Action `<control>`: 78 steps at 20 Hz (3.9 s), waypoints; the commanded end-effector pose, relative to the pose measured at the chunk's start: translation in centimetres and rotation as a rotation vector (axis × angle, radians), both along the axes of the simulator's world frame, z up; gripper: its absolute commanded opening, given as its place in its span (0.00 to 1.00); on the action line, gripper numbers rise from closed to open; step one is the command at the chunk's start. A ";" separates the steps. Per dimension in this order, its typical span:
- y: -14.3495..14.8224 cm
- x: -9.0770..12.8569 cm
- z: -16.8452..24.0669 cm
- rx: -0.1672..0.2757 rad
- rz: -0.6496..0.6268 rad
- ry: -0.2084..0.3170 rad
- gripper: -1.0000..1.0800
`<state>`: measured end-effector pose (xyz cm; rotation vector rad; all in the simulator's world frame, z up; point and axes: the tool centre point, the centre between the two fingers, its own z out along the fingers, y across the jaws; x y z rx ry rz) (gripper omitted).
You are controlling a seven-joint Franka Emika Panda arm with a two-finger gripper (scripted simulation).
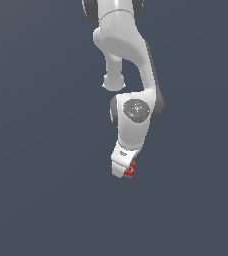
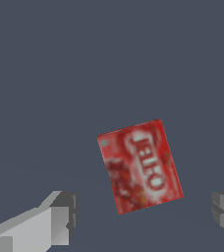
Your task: Pick up the object and move it to a goal position.
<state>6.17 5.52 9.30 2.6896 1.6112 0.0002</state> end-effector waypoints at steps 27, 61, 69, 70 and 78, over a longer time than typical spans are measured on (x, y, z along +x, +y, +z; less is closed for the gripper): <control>-0.3 1.0 -5.1 0.005 0.270 0.004 0.96; -0.7 -0.8 -5.8 0.004 0.272 0.004 0.00; -1.5 -4.3 -2.4 0.003 0.272 0.004 0.00; -1.7 -4.8 -1.8 0.002 0.272 0.005 0.00; -2.8 -9.4 2.9 0.001 0.272 0.005 0.00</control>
